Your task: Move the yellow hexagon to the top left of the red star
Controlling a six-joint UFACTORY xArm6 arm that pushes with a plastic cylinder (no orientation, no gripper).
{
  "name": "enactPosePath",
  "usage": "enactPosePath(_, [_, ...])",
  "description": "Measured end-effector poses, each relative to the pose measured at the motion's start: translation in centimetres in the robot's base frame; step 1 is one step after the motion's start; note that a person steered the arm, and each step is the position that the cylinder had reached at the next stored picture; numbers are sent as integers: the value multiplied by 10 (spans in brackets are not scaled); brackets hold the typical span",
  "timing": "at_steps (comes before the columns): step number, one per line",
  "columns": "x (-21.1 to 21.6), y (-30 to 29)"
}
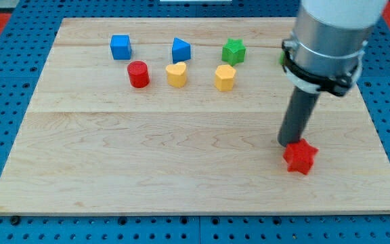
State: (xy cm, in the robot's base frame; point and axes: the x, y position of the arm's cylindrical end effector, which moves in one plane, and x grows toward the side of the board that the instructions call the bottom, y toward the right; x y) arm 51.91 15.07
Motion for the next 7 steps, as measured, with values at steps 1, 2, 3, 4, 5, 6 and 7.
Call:
enactPosePath(1, [-12,-7])
enactPosePath(2, [-50,-37])
enactPosePath(3, [-67,-78])
enactPosePath(4, [-79,-129])
enactPosePath(5, [-111,-153])
enactPosePath(6, [-134,-146])
enactPosePath(7, [-158,-146])
